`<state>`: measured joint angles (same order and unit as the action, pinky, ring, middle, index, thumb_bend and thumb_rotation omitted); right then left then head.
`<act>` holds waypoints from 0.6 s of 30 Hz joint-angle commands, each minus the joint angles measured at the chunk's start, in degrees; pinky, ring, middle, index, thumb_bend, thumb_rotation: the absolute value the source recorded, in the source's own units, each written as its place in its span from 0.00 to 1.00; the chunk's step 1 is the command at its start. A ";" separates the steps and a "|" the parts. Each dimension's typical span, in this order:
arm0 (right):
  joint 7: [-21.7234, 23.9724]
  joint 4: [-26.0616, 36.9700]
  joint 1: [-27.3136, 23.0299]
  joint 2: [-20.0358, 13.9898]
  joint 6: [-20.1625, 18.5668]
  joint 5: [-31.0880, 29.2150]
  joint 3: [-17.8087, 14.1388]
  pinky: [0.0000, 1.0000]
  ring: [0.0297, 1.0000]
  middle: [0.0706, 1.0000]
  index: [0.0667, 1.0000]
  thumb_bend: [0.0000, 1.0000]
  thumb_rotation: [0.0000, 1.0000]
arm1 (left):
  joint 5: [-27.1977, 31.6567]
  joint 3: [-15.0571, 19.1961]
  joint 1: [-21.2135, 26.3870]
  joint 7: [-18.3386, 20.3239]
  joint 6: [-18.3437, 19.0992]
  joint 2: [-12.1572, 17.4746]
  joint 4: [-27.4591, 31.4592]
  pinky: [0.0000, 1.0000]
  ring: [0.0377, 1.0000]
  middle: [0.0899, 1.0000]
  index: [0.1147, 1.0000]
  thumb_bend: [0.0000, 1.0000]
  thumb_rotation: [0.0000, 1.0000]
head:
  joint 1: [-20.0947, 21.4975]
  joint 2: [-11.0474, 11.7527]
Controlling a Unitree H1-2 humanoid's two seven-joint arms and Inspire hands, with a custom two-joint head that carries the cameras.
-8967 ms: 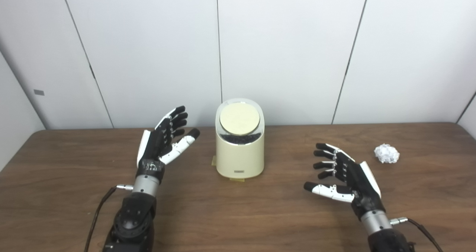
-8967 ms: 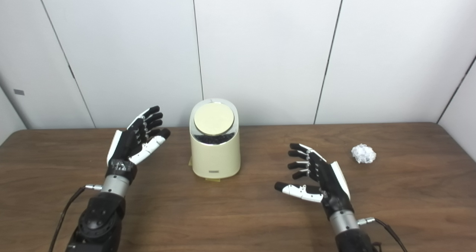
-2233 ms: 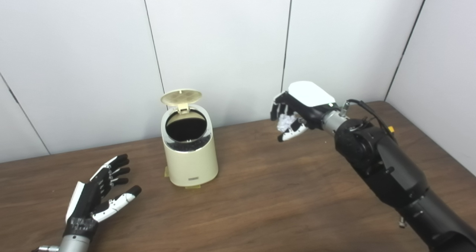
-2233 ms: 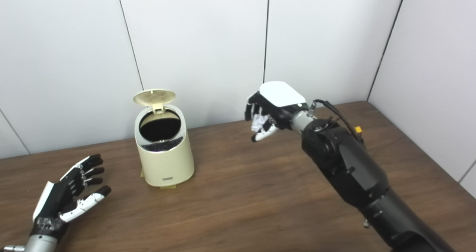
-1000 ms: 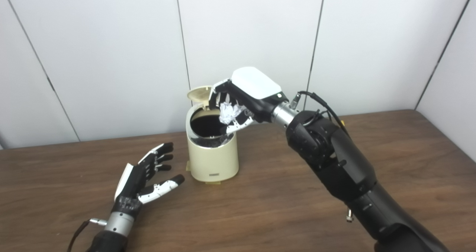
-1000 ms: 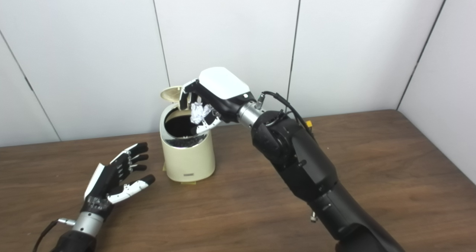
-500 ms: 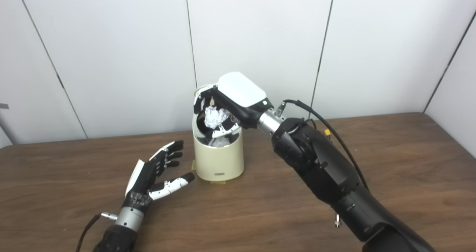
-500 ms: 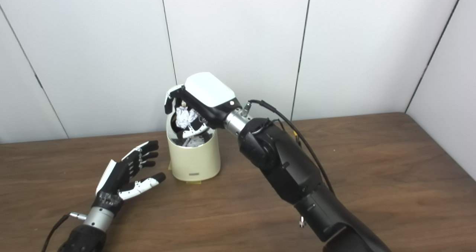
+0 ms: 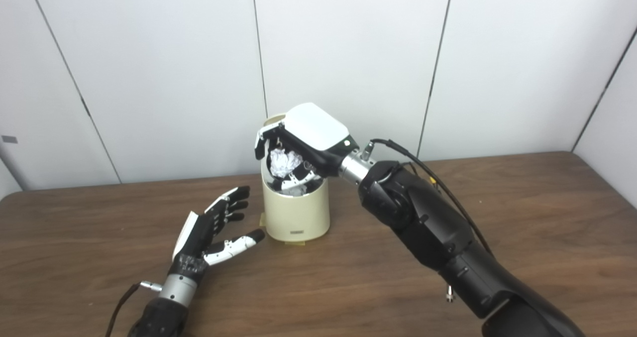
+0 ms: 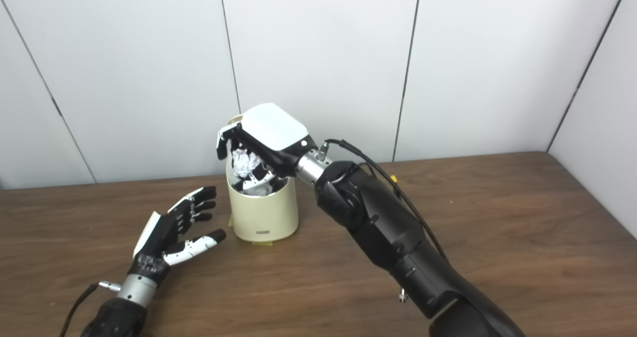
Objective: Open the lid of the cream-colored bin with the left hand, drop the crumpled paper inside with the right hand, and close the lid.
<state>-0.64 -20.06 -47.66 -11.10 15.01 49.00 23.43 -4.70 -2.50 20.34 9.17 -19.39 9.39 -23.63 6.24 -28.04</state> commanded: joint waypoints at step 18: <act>-4.94 -3.35 -5.63 -3.52 1.61 4.40 0.70 0.31 0.35 0.44 0.51 0.51 0.00 | 1.11 -0.90 -1.55 0.83 -2.11 -0.59 -1.51 0.81 0.85 0.87 0.87 0.80 0.37 | 0.37 0.07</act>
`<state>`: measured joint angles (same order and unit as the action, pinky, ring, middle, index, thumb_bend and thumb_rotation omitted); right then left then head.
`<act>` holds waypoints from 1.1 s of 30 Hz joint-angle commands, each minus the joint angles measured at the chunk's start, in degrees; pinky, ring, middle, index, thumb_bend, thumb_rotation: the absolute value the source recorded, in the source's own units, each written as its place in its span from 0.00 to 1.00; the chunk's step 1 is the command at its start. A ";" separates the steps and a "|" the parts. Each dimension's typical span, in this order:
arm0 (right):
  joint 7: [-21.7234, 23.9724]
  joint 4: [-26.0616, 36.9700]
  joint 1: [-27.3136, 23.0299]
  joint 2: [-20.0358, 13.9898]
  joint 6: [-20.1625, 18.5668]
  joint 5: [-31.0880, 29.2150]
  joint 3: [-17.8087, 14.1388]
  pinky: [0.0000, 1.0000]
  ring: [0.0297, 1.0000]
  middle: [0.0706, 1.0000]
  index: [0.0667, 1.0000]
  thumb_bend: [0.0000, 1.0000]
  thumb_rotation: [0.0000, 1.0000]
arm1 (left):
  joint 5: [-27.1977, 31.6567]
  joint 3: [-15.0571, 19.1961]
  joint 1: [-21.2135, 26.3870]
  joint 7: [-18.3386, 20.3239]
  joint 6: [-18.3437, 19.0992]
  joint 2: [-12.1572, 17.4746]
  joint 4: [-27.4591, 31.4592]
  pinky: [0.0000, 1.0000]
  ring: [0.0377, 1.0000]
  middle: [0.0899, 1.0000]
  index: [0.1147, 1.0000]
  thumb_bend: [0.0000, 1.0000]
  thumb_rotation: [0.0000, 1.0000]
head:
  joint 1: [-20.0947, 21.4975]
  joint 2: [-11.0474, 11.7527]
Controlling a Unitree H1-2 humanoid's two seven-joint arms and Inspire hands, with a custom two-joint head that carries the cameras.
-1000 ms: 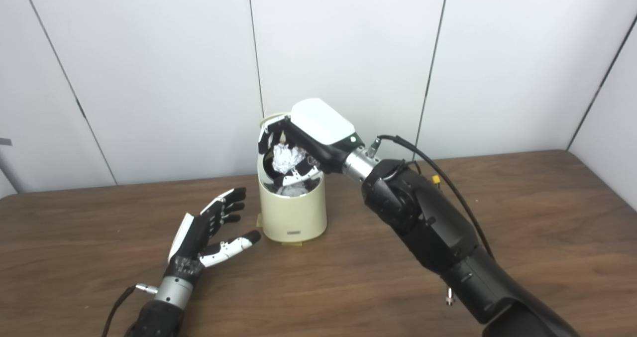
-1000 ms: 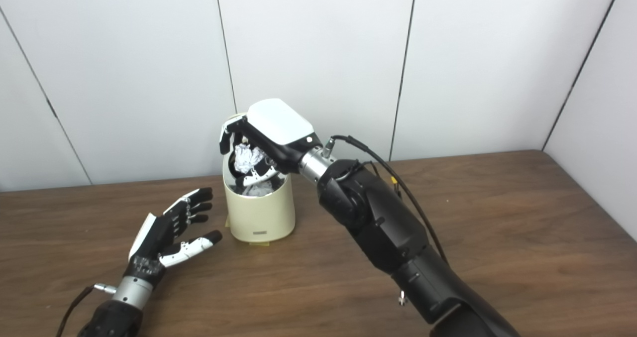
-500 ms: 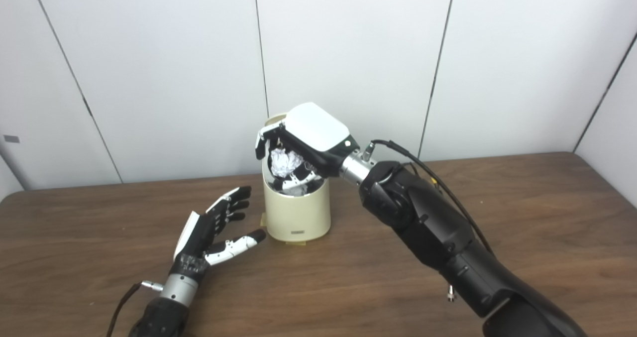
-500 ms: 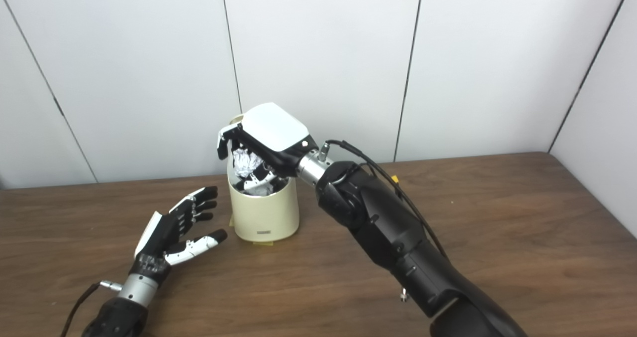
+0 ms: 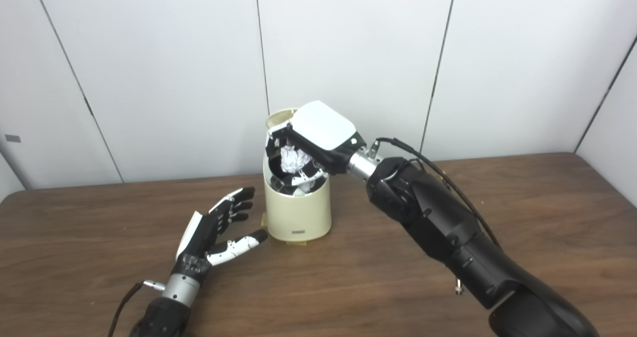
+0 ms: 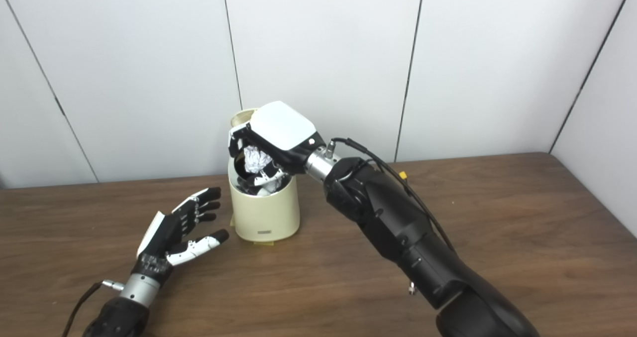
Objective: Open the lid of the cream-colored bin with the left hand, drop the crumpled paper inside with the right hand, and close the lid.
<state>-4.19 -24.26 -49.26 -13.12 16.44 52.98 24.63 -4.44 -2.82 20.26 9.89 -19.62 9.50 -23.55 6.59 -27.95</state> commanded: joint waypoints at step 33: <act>6.90 6.94 -2.02 -2.57 -5.44 5.40 2.05 0.54 0.64 0.72 0.69 0.88 0.09 | 0.74 -0.55 -1.43 -0.35 -1.66 -1.01 -1.70 0.80 0.84 0.87 0.87 0.80 0.36 | -0.95 -0.78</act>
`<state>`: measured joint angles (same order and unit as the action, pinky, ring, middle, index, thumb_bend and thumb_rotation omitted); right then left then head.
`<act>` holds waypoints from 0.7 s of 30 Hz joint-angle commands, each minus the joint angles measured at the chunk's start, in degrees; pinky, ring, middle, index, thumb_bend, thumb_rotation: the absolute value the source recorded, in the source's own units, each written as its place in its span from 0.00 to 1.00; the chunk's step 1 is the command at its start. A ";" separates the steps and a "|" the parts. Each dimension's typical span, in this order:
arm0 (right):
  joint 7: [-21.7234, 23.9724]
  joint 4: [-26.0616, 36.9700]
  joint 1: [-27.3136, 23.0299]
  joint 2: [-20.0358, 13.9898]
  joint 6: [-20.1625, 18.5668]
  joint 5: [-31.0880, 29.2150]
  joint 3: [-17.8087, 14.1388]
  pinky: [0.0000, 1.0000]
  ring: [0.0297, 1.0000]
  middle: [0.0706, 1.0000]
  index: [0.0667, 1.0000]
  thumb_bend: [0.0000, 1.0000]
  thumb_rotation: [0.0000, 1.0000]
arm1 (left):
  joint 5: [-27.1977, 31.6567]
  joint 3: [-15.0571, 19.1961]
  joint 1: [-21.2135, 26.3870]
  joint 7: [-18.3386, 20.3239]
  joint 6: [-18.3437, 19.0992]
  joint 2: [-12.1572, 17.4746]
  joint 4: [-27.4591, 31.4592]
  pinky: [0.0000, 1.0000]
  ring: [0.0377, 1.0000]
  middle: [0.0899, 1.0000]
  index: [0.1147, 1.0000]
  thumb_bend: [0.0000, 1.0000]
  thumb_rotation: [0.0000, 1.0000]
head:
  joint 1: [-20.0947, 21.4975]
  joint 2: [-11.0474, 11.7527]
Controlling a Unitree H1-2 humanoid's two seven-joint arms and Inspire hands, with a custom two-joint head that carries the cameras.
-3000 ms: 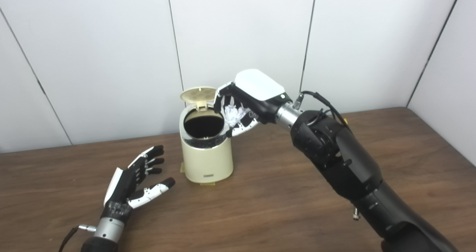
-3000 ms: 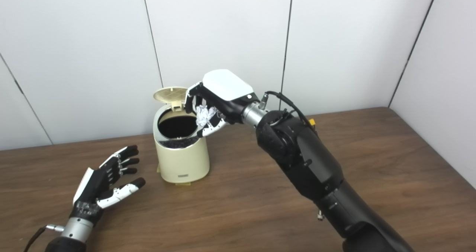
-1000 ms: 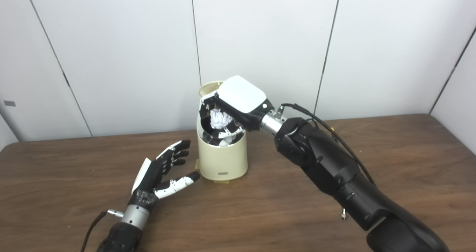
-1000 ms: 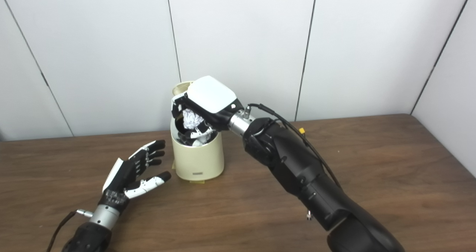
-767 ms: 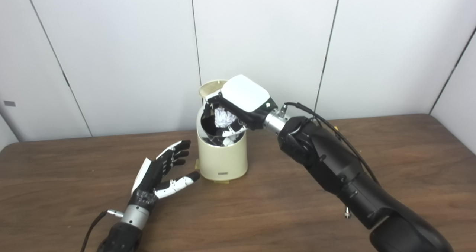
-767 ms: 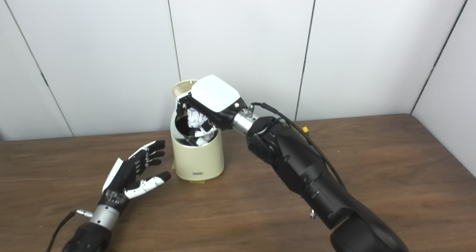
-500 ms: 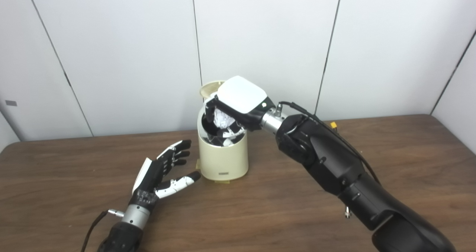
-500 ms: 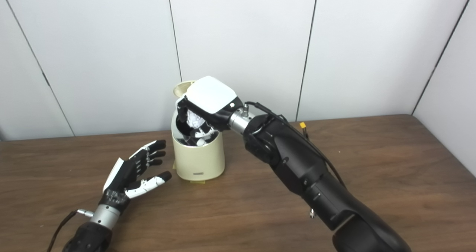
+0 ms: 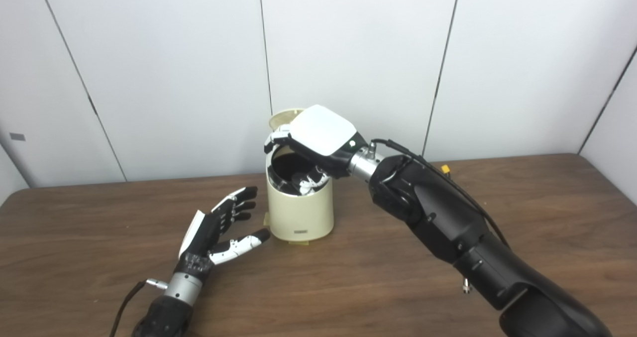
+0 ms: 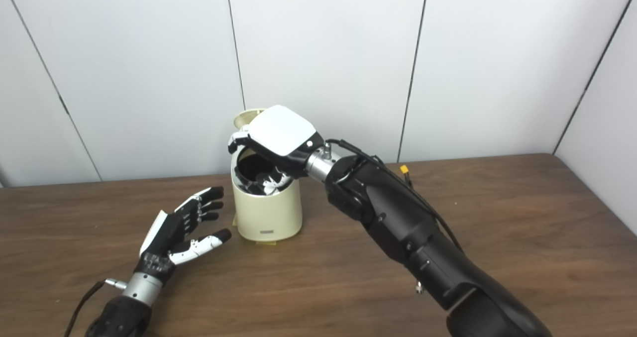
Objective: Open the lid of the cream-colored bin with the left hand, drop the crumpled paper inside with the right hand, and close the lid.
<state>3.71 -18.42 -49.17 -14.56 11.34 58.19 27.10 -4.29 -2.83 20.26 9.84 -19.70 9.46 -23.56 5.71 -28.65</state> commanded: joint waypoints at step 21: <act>-15.91 7.83 3.35 -2.94 7.90 -4.35 -6.96 0.37 0.41 0.40 0.48 0.53 0.00 | 0.30 -0.45 -1.33 -0.79 -2.32 -1.14 -2.43 0.80 0.84 0.87 0.87 0.80 0.35 | -0.43 -0.23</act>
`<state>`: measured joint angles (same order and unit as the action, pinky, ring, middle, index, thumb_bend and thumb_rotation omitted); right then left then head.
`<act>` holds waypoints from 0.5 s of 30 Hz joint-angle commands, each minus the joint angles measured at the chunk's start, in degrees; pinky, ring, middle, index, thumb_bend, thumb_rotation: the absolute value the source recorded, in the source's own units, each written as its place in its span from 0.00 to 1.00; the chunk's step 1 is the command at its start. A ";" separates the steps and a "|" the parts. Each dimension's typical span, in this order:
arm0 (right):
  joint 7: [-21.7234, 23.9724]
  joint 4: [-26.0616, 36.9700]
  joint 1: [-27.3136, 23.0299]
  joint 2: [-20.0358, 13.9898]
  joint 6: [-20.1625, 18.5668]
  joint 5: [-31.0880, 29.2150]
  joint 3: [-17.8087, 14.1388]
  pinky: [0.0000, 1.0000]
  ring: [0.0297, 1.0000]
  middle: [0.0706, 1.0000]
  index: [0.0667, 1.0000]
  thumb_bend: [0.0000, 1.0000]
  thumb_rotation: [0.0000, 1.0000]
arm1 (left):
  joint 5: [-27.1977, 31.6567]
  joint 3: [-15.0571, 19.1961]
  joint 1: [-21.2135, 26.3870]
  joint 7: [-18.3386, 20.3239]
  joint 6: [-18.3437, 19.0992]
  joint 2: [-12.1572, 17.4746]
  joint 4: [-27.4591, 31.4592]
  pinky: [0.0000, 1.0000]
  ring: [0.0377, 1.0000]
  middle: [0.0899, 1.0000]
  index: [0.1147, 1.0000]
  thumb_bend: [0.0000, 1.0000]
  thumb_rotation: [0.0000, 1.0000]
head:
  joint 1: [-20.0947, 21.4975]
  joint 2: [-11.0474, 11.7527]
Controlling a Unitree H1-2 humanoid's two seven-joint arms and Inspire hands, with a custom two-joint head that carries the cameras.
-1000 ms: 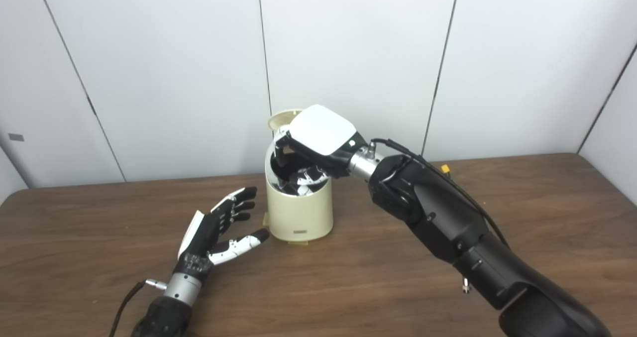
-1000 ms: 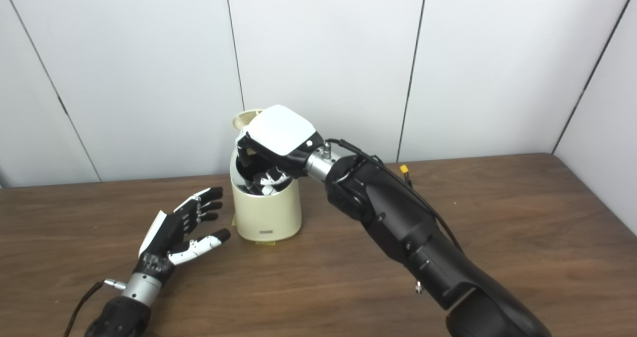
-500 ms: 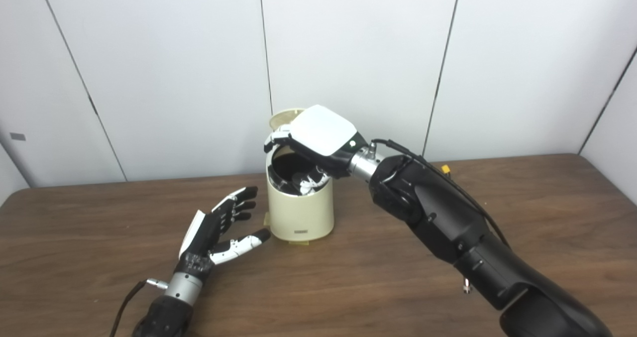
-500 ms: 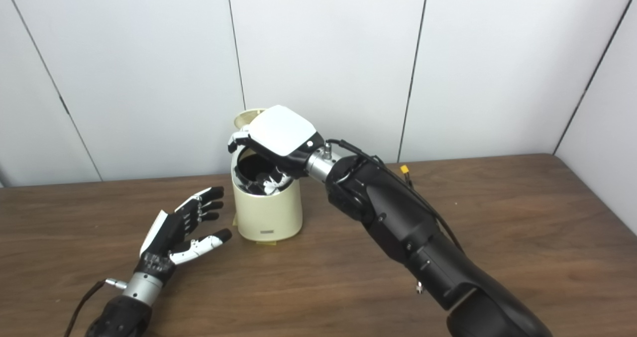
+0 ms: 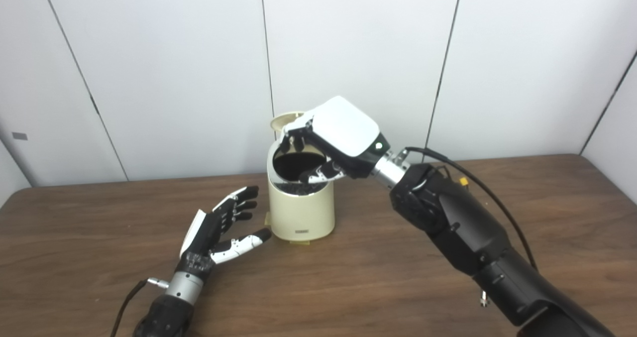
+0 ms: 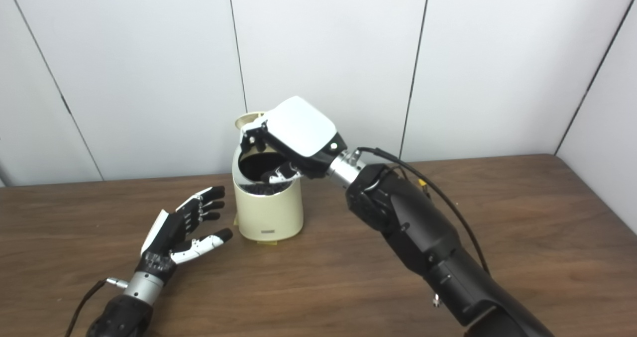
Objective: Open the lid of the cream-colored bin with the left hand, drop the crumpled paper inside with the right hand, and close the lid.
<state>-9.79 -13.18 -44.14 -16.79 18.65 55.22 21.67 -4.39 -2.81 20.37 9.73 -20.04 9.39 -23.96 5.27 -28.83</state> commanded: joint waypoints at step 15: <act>-3.81 10.65 18.52 -0.18 -3.58 -23.38 -18.36 0.51 0.61 0.70 0.68 0.63 0.18 | 1.19 0.39 -2.30 -0.97 -1.93 -1.06 -0.63 0.79 0.83 0.86 0.86 0.82 0.37 | -1.15 -0.01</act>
<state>-15.71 -4.22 -24.15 -16.49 15.96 38.27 5.07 -4.42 -2.23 20.15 9.29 -20.56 9.25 -23.64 4.04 -28.74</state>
